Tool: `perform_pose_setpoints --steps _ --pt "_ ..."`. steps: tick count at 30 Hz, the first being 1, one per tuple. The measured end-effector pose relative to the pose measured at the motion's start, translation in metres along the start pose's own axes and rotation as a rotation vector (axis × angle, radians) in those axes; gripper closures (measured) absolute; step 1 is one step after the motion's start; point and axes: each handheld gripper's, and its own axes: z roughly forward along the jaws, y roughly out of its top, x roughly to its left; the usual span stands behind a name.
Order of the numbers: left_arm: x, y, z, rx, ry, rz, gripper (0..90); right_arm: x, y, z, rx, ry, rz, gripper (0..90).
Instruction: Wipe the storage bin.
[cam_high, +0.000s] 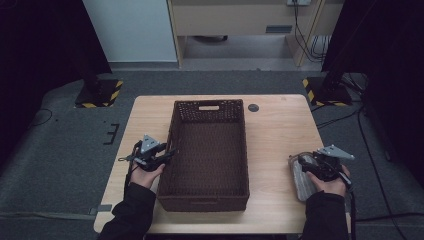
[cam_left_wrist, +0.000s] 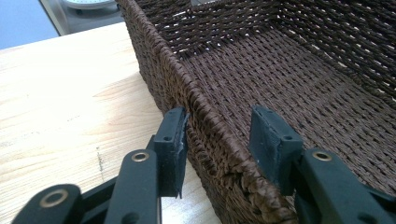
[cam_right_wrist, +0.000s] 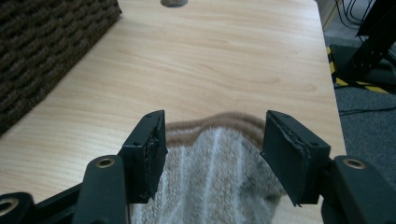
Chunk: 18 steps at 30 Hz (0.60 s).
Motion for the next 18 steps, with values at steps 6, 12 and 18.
perform_pose_setpoints --steps 6,12,18 --pt "0.000 0.000 0.000 0.006 0.000 -0.008 54.6 0.002 -0.010 0.006 0.043 -0.001 0.003 41.2" --pt "0.000 0.000 0.000 0.009 -0.017 -0.019 58.1 0.001 -0.017 0.012 0.082 -0.009 0.007 43.4" --pt "-0.001 0.000 0.000 0.007 -0.017 -0.022 58.6 0.002 -0.018 0.009 0.082 -0.013 0.008 43.6"
